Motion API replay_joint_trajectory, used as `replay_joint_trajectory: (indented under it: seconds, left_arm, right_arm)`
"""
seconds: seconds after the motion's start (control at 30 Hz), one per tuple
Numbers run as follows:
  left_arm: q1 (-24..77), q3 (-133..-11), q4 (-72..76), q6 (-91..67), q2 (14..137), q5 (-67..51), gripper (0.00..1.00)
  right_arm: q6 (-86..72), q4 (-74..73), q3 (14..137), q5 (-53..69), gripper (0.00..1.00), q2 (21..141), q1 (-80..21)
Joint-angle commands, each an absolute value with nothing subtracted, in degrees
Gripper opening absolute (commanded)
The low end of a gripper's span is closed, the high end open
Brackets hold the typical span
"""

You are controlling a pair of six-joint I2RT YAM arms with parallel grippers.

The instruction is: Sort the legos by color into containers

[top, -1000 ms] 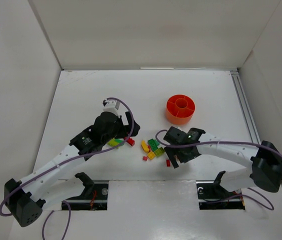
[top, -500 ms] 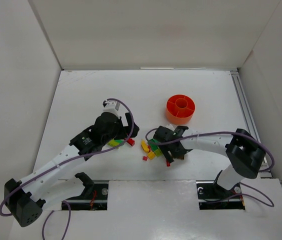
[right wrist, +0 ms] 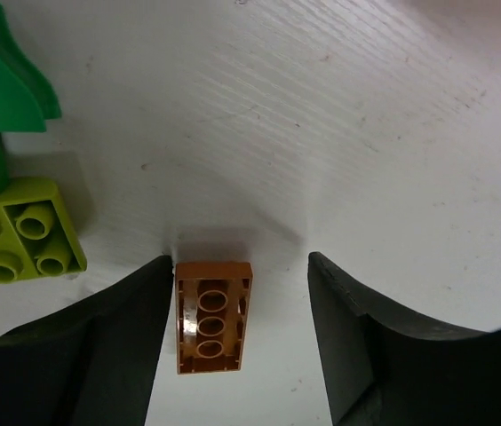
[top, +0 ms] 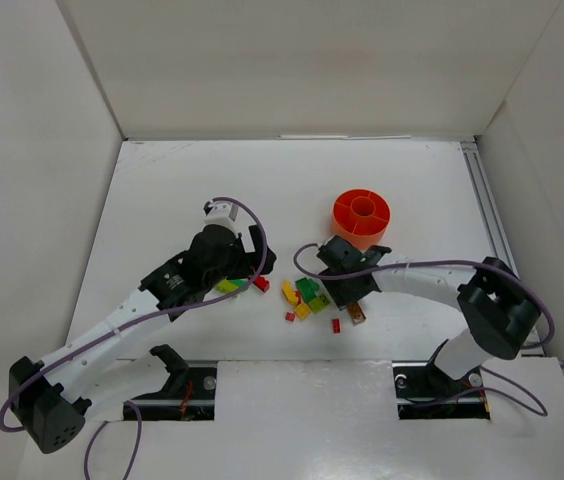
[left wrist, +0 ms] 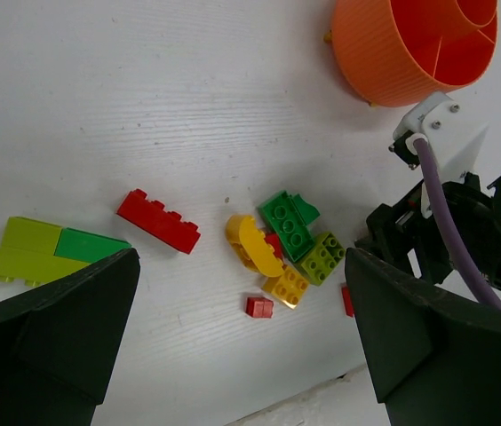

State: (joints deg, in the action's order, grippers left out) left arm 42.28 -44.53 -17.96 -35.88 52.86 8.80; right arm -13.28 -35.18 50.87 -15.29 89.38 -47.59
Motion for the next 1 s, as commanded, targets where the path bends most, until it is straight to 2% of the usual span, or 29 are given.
replay_joint_trajectory:
  seconds: [0.0,0.2,0.37,0.67,0.87,0.97]
  left_arm:
    - [42.10,-45.97,-18.11,-35.60,52.73,9.67,1.00]
    - [42.10,-45.97,-18.63,-35.60,52.73,9.67,1.00]
    - [42.10,-45.97,-18.63,-35.60,52.73,10.20,1.00]
    - [42.10,-45.97,-18.63,-35.60,52.73,10.20,1.00]
    - [42.10,-46.58,-17.50,-35.60,52.73,10.20,1.00]
    - [42.10,-47.19,-16.88,-34.98,53.26,10.20,1.00]
  right_arm:
    - [-10.46,-30.50,48.87,-9.24,0.67,88.24,-46.93]
    - [-13.44,-33.13,46.32,-8.35,0.69,86.23,-46.93]
    - [-15.64,-33.22,44.21,-6.86,0.65,85.17,-46.93]
    - [-16.17,-32.61,46.40,-10.63,0.36,83.59,-46.93]
    - [-8.37,-31.82,52.02,-13.62,0.33,77.53,-46.32]
    - [-0.29,-26.30,55.71,-9.61,0.33,73.05,-43.96]
